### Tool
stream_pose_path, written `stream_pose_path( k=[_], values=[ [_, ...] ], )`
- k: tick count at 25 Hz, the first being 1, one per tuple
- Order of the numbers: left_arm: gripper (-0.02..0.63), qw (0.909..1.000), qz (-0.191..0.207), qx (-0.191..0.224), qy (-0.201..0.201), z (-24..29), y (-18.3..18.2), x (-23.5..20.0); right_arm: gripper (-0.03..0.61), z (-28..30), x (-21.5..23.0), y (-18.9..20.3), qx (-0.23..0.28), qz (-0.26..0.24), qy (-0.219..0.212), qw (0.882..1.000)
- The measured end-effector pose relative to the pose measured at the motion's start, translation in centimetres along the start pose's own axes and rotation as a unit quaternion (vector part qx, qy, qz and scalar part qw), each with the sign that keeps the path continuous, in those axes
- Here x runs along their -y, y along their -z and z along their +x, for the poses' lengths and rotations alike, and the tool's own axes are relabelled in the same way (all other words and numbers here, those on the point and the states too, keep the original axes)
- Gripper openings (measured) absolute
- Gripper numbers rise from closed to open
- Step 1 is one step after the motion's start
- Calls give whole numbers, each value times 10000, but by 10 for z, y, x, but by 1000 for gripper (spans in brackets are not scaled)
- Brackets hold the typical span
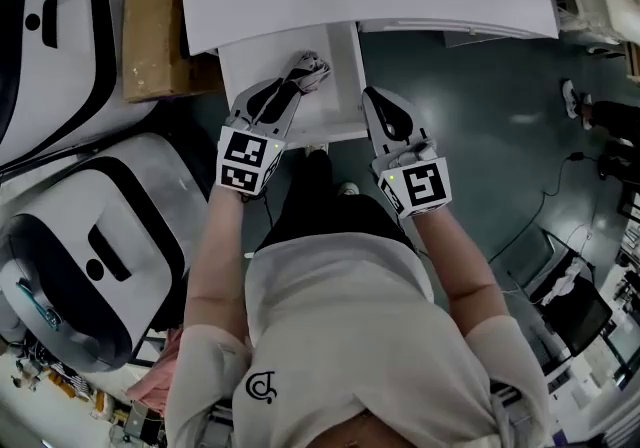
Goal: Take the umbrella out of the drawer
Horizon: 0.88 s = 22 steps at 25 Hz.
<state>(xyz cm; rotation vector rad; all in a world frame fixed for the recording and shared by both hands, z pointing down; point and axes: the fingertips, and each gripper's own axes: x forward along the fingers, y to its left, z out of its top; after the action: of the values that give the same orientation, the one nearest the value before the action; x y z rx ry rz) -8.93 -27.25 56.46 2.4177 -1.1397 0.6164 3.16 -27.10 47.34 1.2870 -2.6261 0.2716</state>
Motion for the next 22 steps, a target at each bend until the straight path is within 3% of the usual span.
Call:
stream_pose_path(
  k=[7,11,22],
  values=[
    [289,9915,-124,-1117,656,65,64,-13,6,22,12,32,-368,366,273,9983],
    [369,9850,-226,-1538,744,92,94,-20,6,28,20,43,-495,486,427,9967],
    [417,9614,-107,-2638,774,152,159,-25,6,48,34,78,-786,477,595,9940]
  ],
)
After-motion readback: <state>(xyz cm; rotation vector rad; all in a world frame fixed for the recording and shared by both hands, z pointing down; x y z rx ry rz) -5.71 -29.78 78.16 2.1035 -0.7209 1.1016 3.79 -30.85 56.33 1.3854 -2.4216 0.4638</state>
